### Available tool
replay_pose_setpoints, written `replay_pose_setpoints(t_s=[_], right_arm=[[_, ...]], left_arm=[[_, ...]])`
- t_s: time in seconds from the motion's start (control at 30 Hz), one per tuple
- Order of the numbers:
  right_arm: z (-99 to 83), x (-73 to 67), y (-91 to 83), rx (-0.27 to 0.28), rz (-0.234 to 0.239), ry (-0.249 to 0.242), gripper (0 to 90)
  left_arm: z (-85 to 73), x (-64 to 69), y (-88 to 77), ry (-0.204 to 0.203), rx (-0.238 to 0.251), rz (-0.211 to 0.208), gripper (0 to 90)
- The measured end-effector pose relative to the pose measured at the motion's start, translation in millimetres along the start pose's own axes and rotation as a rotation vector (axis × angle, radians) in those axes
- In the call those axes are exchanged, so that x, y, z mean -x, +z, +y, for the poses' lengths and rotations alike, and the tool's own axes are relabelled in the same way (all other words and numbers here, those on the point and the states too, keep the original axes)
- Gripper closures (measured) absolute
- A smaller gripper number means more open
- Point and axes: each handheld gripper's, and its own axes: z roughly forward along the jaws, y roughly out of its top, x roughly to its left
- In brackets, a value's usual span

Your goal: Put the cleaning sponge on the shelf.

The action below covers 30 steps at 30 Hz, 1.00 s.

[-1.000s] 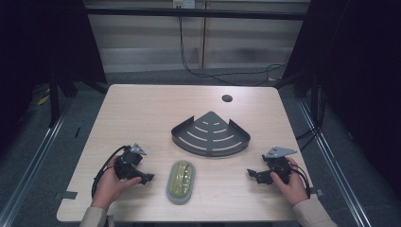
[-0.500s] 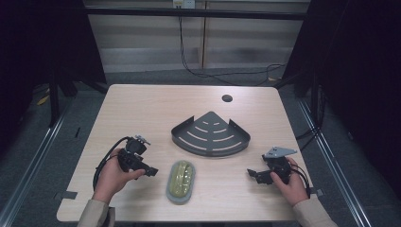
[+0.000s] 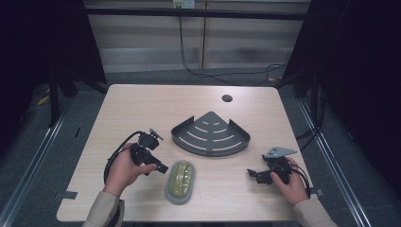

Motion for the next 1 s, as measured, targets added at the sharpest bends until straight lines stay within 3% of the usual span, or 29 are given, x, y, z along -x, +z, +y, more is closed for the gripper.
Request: replay_pose_setpoints(t_s=[0.33, 0.7, 1.0], right_arm=[[0.0, 0.0, 0.0, 0.0, 0.0, 0.0, 11.1], [0.0, 0.0, 0.0, 0.0, 0.0, 0.0, 11.1], [0.0, 0.0, 0.0, 0.0, 0.0, -0.001, 11.1]], left_arm=[[7.8, 11.1, -3.0, -0.026, -0.046, -0.024, 26.4], [19.1, 29.6, 5.1, -0.01, -0.087, -0.051, 29.1], [25.1, 40.0, 9.3, 0.0, -0.089, -0.071, 29.9]])
